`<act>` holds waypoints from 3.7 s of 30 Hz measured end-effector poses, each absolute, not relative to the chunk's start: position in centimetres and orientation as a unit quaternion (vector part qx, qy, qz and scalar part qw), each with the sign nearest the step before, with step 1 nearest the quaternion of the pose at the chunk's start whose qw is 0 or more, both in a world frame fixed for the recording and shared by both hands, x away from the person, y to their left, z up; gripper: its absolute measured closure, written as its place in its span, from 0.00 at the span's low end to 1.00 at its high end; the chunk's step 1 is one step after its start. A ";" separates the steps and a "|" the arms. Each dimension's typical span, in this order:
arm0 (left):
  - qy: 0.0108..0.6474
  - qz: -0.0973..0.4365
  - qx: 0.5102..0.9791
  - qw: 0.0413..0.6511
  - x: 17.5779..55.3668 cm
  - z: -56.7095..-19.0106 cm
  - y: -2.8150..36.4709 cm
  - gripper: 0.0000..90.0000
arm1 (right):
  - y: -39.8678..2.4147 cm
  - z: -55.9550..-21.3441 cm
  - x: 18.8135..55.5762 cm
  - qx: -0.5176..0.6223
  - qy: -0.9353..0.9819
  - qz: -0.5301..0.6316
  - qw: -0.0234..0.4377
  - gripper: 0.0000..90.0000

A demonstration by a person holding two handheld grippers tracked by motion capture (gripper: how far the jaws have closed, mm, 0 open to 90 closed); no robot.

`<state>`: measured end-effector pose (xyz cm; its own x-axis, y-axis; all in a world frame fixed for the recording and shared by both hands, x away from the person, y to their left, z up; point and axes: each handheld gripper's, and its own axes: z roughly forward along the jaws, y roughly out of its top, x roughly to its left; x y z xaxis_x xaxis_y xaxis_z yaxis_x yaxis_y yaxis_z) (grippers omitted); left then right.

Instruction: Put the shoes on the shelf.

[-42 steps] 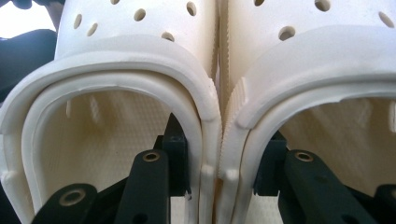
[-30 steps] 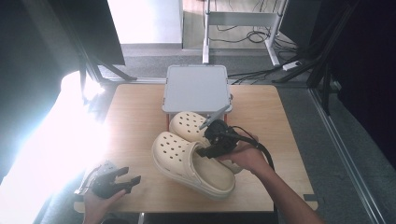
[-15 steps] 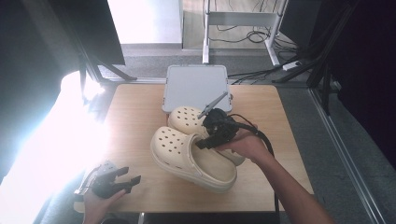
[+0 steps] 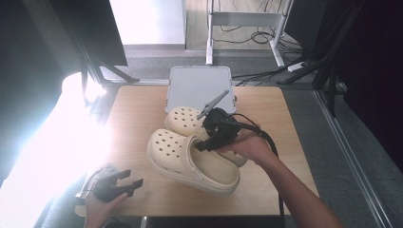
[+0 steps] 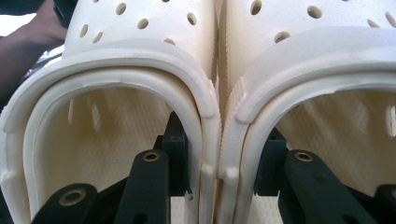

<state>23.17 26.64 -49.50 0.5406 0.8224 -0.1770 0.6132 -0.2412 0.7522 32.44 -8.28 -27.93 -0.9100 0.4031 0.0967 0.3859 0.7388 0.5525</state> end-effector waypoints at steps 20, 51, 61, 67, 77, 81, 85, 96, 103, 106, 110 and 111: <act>0.463 0.129 0.776 0.408 23.2 -49.4 26.9 0.36 | -8.3 -24.1 35.3 0.226 0.924 0.307 0.037 0.73; 0.462 0.126 0.776 0.410 23.2 -49.5 27.0 0.36 | -7.8 -23.6 43.0 0.315 0.897 0.302 0.071 0.73; 0.462 0.126 0.775 0.413 23.2 -49.4 27.2 0.36 | -6.9 -23.0 45.3 0.341 0.889 0.294 0.085 0.73; 0.462 0.126 0.774 0.414 23.2 -49.4 27.3 0.36 | -6.6 -22.8 46.8 0.369 0.878 0.289 0.096 0.73; 0.462 0.123 0.773 0.417 23.2 -49.4 27.4 0.36 | -6.0 -23.0 48.8 0.413 0.859 0.280 0.116 0.73; 0.461 0.122 0.773 0.418 23.2 -49.4 27.4 0.37 | -5.7 -23.1 49.5 0.431 0.850 0.277 0.124 0.73; 0.461 0.121 0.773 0.419 23.2 -49.4 27.4 0.36 | -5.4 -23.2 50.2 0.449 0.840 0.275 0.133 0.73; 0.459 0.120 0.772 0.423 23.2 -49.4 27.4 0.37 | -4.9 -23.2 51.4 0.493 0.811 0.276 0.151 0.73; 0.455 0.111 0.776 0.422 23.3 -49.7 26.8 0.37 | -4.8 -23.7 52.1 0.533 0.783 0.276 0.160 0.73; 0.455 0.113 0.775 0.425 23.2 -49.6 26.8 0.37 | -4.4 -24.0 52.2 0.545 0.776 0.273 0.165 0.73; 0.455 0.110 0.776 0.423 23.3 -49.7 26.7 0.37 | -3.9 -24.4 52.6 0.566 0.759 0.272 0.171 0.73; 0.454 0.110 0.777 0.422 23.3 -49.7 26.7 0.37 | -3.8 -24.6 52.7 0.571 0.755 0.271 0.176 0.73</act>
<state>23.28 26.66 -49.66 0.5629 0.7985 -0.2135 0.6136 -0.2307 0.7552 52.69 -3.79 -24.57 -0.2866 0.9570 0.0438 0.7664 0.2017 0.6098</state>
